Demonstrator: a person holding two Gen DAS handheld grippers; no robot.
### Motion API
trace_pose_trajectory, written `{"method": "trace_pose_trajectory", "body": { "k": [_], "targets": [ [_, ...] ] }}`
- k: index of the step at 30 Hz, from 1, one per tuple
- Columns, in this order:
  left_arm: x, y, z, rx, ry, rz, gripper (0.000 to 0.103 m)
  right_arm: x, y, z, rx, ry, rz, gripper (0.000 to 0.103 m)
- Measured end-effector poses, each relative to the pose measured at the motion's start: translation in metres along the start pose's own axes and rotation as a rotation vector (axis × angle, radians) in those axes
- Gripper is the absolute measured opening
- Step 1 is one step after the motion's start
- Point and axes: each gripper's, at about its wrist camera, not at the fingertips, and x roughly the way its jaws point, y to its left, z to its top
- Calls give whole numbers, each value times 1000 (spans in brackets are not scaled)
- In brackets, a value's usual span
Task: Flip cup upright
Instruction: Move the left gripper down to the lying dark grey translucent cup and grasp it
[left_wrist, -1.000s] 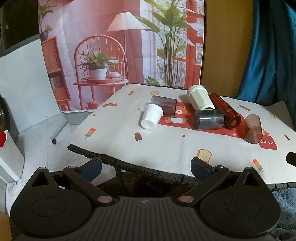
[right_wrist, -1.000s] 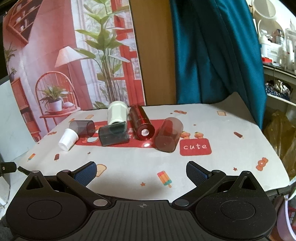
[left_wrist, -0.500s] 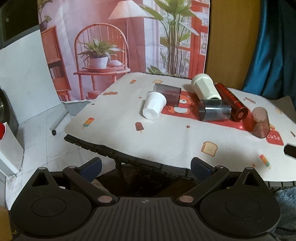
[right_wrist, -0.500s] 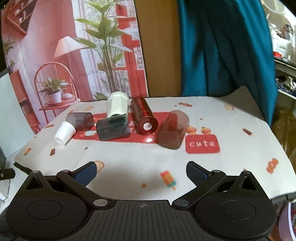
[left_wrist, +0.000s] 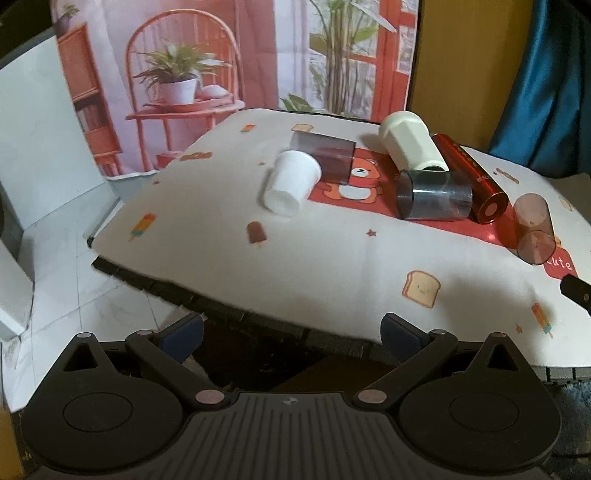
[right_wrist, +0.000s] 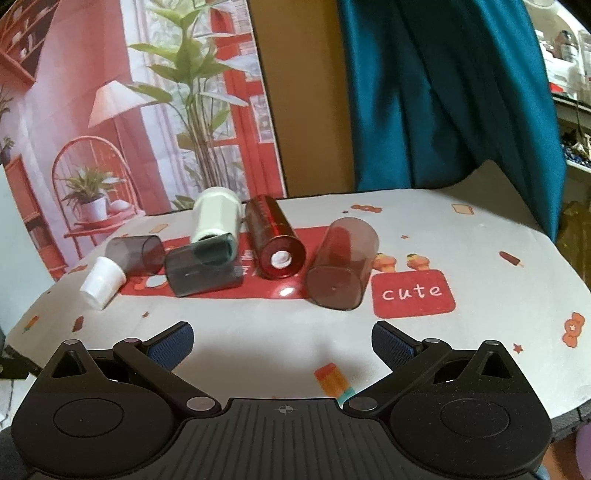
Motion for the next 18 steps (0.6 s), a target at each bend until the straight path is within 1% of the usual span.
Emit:
{"method": "trace_pose_trajectory", "body": {
  "k": [3,4,5,6,8,10,13,14,16,17,18],
  "targets": [
    [7,-9,16,22,-41,-15,103,7,-6,-4,19,11,23,103],
    [9,-12,24,17,-48,-43,103,9,-7,-5,24,17,31,103],
    [10,-14,33,4,-62,-90,103,10,-7,-7,27,21,38,103],
    [12,-16,42,-14,-84,-134,103,12,-8,-8,28,23,44,103],
    [17,-24,59,-23,-139,-193,103,14,-6,-9,11,14,50,103],
    [28,-40,77,-1,-186,-218,102,12,-1,-9,-24,-6,53,103],
    [54,-64,102,90,-232,-266,100,10,0,-8,-30,-19,76,103],
    [66,-71,110,115,-234,-271,94,10,-1,-8,-23,-18,83,103],
    [95,-84,124,113,-172,-263,84,11,-6,-8,-7,-12,86,103],
    [110,-90,130,104,-142,-259,75,12,-8,-8,3,-10,84,103],
    [121,-96,134,98,-122,-254,73,13,-11,-7,16,-7,80,103]
  ]
}}
